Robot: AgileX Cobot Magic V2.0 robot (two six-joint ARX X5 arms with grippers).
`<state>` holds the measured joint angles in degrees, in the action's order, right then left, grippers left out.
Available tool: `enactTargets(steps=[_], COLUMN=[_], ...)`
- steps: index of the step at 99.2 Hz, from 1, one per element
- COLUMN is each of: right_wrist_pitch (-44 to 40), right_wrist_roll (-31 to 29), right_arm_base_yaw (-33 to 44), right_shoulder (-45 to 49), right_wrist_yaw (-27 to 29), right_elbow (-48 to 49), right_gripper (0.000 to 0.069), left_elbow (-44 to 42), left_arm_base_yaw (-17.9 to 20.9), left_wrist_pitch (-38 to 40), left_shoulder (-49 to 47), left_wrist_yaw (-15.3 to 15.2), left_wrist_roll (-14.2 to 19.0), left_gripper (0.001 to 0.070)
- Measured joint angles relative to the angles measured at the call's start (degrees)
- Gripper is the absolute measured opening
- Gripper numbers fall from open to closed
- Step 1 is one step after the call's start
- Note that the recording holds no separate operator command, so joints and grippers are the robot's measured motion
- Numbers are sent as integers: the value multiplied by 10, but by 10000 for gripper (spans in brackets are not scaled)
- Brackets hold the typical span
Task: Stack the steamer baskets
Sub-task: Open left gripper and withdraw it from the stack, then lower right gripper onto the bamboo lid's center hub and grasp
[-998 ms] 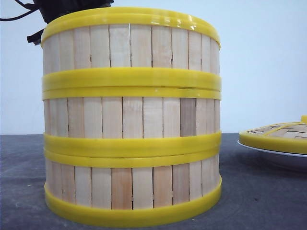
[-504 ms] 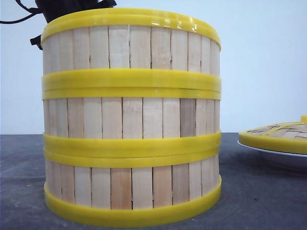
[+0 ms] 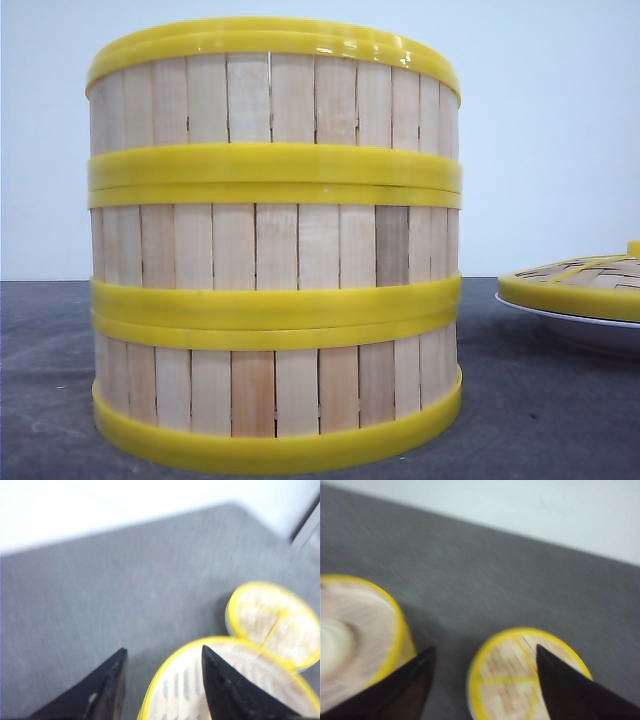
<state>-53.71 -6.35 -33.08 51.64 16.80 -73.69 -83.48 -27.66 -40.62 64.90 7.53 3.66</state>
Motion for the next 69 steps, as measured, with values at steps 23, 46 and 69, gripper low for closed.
enactTargets(steps=[23, 46, 69], right_wrist_pitch=[-13, -1, 13], right_wrist_roll=[0, -1, -1], right_arm_base_yaw=[64, 140, 212], right_shoulder=[76, 147, 226], right_wrist_yaw=[9, -46, -84], right_elbow=[0, 0, 0], right_gripper=[433, 433, 423], left_elbow=[35, 223, 305], left_arm_base_yaw=[0, -2, -3], left_wrist_pitch=[1, 39, 0], left_shoulder=[-126, -264, -369], left_wrist_yaw=[-46, -46, -46], left_wrist_roll=[-3, 6, 26], left_gripper=[275, 275, 275])
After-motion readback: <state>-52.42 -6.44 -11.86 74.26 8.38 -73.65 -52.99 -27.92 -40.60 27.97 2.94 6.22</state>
